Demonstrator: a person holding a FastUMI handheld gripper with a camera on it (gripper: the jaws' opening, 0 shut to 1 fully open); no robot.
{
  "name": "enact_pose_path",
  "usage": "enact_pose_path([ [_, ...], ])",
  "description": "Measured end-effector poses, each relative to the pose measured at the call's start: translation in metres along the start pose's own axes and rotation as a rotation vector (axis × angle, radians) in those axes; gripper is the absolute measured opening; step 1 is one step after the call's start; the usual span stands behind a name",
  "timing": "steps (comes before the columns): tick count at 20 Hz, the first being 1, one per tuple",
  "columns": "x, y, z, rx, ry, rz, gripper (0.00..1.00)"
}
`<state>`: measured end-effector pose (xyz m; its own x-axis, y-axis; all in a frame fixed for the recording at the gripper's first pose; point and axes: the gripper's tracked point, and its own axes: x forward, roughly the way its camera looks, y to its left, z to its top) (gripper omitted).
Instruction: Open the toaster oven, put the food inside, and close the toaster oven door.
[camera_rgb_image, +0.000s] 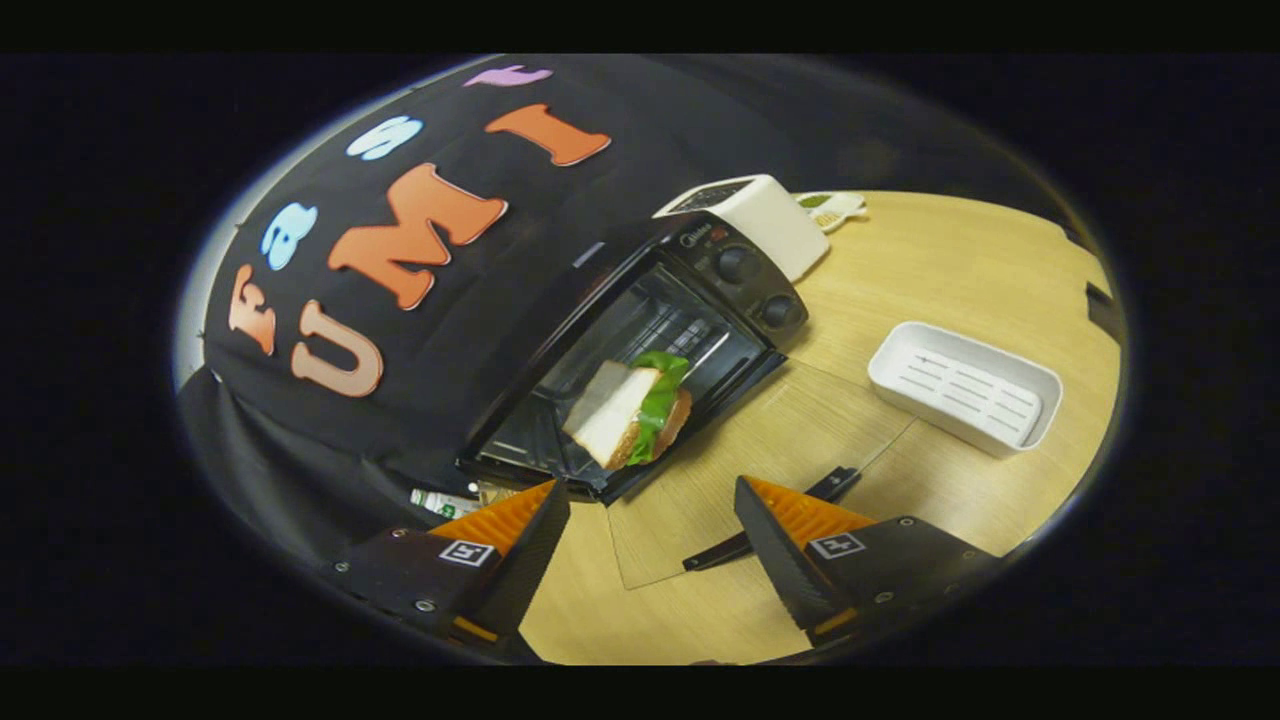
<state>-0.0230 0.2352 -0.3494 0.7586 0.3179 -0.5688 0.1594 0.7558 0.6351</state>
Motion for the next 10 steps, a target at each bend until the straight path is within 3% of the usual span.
enact_pose_path([
  [4, -0.028, -0.005, -0.004, -0.166, 0.006, 0.002, 0.98],
  [10, -0.05, -0.055, -0.033, -0.431, 0.069, -0.122, 0.98],
])
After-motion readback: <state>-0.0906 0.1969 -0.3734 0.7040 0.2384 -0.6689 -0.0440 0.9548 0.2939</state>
